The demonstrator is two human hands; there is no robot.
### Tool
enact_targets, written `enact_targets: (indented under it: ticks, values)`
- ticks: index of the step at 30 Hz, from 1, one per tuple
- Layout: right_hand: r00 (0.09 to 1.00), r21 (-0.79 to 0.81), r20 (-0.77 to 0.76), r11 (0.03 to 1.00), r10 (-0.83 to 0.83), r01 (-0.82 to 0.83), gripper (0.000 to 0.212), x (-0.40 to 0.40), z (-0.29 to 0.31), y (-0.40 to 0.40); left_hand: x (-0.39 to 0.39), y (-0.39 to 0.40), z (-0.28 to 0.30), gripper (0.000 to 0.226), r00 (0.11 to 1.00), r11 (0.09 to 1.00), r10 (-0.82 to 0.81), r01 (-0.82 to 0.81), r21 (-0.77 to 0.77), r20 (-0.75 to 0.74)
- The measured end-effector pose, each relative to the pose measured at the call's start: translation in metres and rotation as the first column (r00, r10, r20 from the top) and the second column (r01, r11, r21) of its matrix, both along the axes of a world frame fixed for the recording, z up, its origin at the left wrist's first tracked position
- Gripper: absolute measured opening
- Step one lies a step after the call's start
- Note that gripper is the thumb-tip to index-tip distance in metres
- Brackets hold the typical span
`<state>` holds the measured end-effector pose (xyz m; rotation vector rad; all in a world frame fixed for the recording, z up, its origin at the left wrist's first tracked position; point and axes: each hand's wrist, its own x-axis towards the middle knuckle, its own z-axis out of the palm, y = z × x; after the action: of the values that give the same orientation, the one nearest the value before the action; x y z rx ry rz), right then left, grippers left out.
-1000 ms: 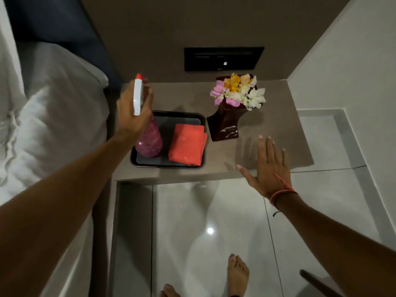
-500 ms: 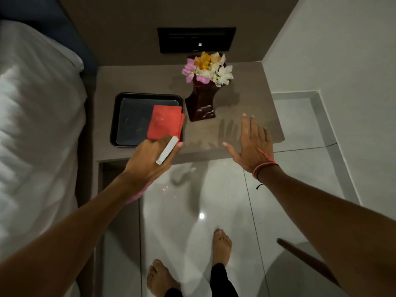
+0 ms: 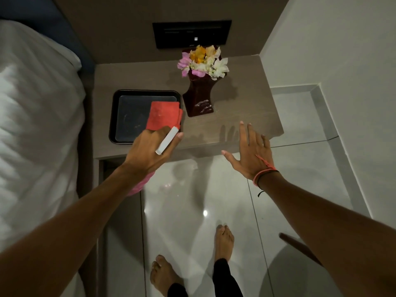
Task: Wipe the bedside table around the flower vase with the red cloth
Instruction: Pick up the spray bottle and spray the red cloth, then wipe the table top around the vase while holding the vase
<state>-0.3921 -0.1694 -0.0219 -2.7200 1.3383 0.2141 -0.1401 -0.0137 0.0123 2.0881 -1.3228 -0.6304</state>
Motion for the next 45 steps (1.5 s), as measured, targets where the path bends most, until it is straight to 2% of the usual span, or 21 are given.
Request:
enact_targets:
  ticks: [4,8,12,19,23,28,30,32,33,35,38,40,42,45]
  values:
    - [0.999,0.004,0.027,0.999,0.035,-0.035,0.102,0.012,-0.008,0.006,0.025,-0.001,0.031,0.028,0.996,0.974,0.074,-0.063,-0.219,0.045]
    - [0.996,0.016,0.044,0.997,0.076,-0.077,0.101,0.032,-0.018,0.014,0.079,-0.016,0.05,0.046,0.956,0.878,0.29,-0.248,-0.409,0.043]
    - [0.992,0.038,0.057,0.992,0.115,-0.117,0.1,0.056,-0.027,0.021,0.12,-0.039,0.05,0.047,0.935,0.779,0.354,-0.309,-0.546,-0.024]
    - [0.978,0.062,0.112,0.981,0.178,-0.186,0.096,0.106,-0.042,0.025,0.149,-0.068,0.025,0.026,0.872,0.664,0.446,-0.474,-0.579,-0.201]
    - [0.957,0.067,0.201,0.971,0.211,-0.229,0.088,0.136,-0.043,0.028,0.146,-0.068,0.005,0.037,0.859,0.647,0.452,-0.502,-0.575,-0.241]
    - [0.919,0.022,0.291,0.958,0.267,-0.285,0.057,0.184,-0.039,0.033,0.138,-0.06,-0.005,0.035,0.838,0.649,0.495,-0.533,-0.542,-0.231]
    - [0.928,0.029,0.274,0.963,0.251,-0.269,0.049,0.204,-0.041,0.024,0.14,-0.059,-0.003,0.033,0.84,0.661,0.498,-0.528,-0.534,-0.214]
    - [0.95,0.073,0.23,0.97,0.209,-0.231,0.047,0.222,-0.042,0.006,0.147,-0.055,-0.011,0.035,0.853,0.714,0.495,-0.509,-0.482,-0.168]
    - [0.962,0.131,0.205,0.969,0.182,-0.212,0.048,0.23,-0.041,-0.005,0.15,-0.05,-0.018,0.042,0.863,0.76,0.493,-0.49,-0.427,-0.114]
    - [0.983,0.31,0.144,0.938,0.117,-0.157,0.057,0.249,-0.034,-0.023,0.158,-0.033,-0.035,0.075,0.873,0.834,0.487,-0.46,-0.304,0.015]
    - [0.999,0.475,0.005,0.879,0.045,-0.042,0.085,0.274,-0.028,-0.047,0.152,0.004,-0.051,0.114,0.883,0.896,0.44,-0.421,-0.141,0.163]
    - [0.991,0.479,-0.101,0.877,0.088,-0.029,0.112,0.286,-0.037,-0.057,0.142,0.031,-0.061,0.127,0.876,0.936,0.345,-0.346,-0.06,0.336]
    - [0.976,0.473,-0.172,0.88,0.13,-0.034,0.127,0.295,-0.047,-0.059,0.135,0.055,-0.077,0.131,0.865,0.958,0.237,-0.284,0.041,0.443]
    - [0.953,0.424,-0.234,0.902,0.191,-0.076,0.113,0.302,-0.044,-0.052,0.129,0.08,-0.094,0.131,0.859,0.944,0.121,-0.255,0.211,0.497]
